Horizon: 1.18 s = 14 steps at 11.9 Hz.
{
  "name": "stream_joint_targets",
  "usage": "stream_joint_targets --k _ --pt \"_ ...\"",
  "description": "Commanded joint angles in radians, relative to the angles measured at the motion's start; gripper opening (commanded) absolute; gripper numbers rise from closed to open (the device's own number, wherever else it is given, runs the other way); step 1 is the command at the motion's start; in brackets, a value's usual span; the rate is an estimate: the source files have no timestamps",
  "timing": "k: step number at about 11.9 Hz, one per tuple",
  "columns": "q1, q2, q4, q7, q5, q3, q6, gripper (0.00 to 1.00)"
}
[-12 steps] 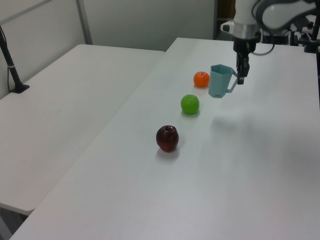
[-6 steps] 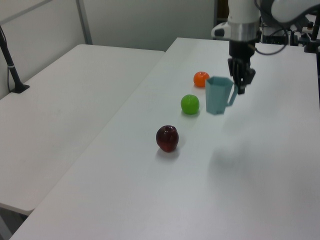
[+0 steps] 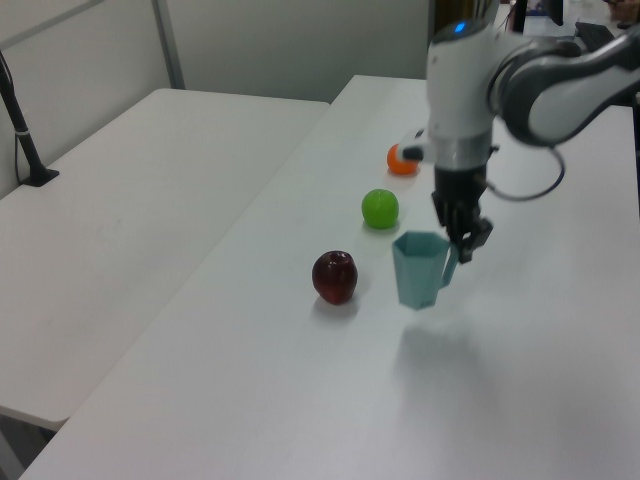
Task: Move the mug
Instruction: 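Carry the gripped mug across the table toward the dark red apple, then set the mug down beside the red apple and open the gripper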
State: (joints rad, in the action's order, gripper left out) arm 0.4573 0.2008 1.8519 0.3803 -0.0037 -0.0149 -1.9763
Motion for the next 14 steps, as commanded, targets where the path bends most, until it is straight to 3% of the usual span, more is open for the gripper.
stream_joint_targets --k 1,3,8,9,10,12,14 --pt "0.038 0.115 -0.096 -0.029 -0.102 0.013 -0.027 0.04" --pt "0.040 0.133 -0.096 -0.026 -0.111 0.016 -0.056 0.06" --pt "0.040 0.154 -0.096 -0.031 -0.151 0.016 -0.082 0.35" --pt "0.040 0.154 -0.096 -0.032 -0.150 0.016 -0.084 0.45" --pt "0.040 0.149 -0.094 -0.037 -0.150 0.016 -0.084 0.66" --pt "0.038 0.140 -0.096 -0.038 -0.148 0.016 -0.081 0.96" --pt "0.026 0.076 -0.086 -0.040 -0.141 0.016 -0.059 1.00"
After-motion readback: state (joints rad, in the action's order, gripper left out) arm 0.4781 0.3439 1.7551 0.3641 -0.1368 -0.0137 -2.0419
